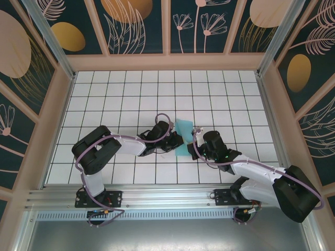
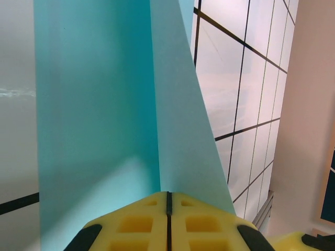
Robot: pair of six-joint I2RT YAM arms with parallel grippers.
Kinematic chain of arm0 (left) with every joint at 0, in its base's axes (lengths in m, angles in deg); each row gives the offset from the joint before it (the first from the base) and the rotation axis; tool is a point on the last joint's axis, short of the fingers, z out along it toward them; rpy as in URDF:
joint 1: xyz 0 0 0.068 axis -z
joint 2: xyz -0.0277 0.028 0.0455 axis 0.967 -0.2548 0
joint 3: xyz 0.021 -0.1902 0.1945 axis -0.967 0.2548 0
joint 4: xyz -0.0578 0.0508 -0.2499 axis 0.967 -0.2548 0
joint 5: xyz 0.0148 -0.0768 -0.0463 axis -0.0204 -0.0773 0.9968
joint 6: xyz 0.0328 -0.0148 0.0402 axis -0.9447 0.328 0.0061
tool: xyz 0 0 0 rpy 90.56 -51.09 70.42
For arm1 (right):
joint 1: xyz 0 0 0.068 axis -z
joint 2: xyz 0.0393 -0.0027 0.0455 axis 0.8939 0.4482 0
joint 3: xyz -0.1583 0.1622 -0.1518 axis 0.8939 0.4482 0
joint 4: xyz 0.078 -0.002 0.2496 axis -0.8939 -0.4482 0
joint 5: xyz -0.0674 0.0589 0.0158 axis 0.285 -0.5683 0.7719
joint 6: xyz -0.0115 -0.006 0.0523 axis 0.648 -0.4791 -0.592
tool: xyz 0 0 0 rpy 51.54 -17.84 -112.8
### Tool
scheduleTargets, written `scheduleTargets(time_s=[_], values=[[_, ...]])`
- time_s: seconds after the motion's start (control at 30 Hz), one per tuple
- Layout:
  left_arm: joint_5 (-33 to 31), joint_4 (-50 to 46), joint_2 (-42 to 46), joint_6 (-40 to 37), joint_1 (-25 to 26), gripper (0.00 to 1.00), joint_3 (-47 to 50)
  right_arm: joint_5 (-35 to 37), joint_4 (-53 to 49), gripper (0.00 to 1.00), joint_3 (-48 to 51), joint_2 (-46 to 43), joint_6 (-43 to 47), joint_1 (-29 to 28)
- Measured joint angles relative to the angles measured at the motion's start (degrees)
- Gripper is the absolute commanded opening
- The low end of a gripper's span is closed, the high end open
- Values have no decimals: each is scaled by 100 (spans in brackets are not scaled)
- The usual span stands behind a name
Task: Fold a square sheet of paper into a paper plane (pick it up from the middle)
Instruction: Fold the triangle a second time at the center of the table.
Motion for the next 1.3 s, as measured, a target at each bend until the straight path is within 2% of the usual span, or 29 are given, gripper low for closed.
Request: scheduleTargets(time_s=[0.17,0.3,0.5,0.63,0.83,1.07,1.3], values=[[-59,-28,15,-4,0,12,44,-70,-2,0,-17,33,-74,0],[-398,-306,389,-15,-13,13,243,-304,0,0,-205,273,-428,-7],[-1152,-925,1779,-55,-380,15,879,-417,-17,0,-793,822,-1261,-323],[-1832,-1589,2809,-142,-647,15,1147,-212,-258,0,-1552,1032,-1681,-658],[-2677,-2463,3932,-341,-748,16,1215,46,-439,0,-2590,1226,-1919,-761],[-2876,-2721,4201,-439,-752,15,1379,81,-673,0,-2699,1784,-2103,-955],[-2516,-2616,3821,-435,-752,12,1567,-66,-697,0,-2562,2186,-2354,-1233]])
